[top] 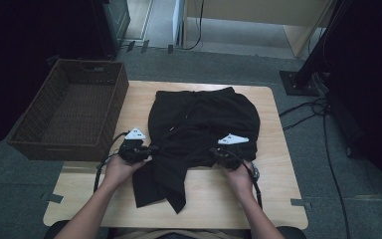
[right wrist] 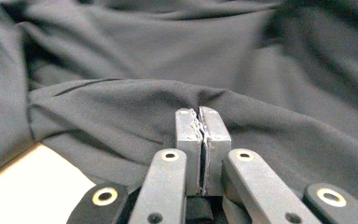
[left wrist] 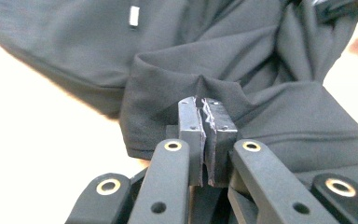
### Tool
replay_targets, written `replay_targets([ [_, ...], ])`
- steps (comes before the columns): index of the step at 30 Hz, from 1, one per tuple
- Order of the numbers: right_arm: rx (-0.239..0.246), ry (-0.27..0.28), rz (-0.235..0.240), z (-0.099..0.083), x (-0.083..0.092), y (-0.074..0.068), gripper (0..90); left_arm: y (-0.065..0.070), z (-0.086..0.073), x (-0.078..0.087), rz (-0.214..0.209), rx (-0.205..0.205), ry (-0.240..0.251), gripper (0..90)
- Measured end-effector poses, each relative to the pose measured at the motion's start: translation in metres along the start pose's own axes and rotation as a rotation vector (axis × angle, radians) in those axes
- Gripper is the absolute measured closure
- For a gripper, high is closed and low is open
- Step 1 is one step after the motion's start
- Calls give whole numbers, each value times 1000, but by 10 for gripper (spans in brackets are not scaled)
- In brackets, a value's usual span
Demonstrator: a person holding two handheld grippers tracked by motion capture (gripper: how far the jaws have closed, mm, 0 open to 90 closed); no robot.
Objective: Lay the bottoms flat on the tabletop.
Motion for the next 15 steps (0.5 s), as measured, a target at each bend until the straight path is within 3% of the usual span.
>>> replay_targets([
  [2,-13,18,-45,1,9,14,888,-5,-1,2,10,18,-1,880],
  [5,-46,2,-71,-1,18,33,887,-11,-3,2,34,45,-23,878],
  [8,-80,0,-125,-7,28,52,886,-18,-6,1,86,37,-55,876],
  [10,-109,-2,-156,-14,35,65,886,-26,-7,2,100,73,-47,874],
  [12,-147,2,-158,-22,40,77,880,-31,-7,4,86,108,-35,865],
  [13,-167,2,-148,-25,41,81,870,-31,-7,5,60,122,-25,853],
  [15,-176,11,-121,-26,43,82,817,-28,-4,7,33,106,2,807],
])
Point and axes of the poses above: each handheld gripper's, and its own axes: x roughly backward along the jaws, z roughly out of its top, y roughly to its right, the point moved 3 cm from there along -x, roughly forward along the jaws, and after that the axes turned 13 degrees about x, right-handed, at the moved point
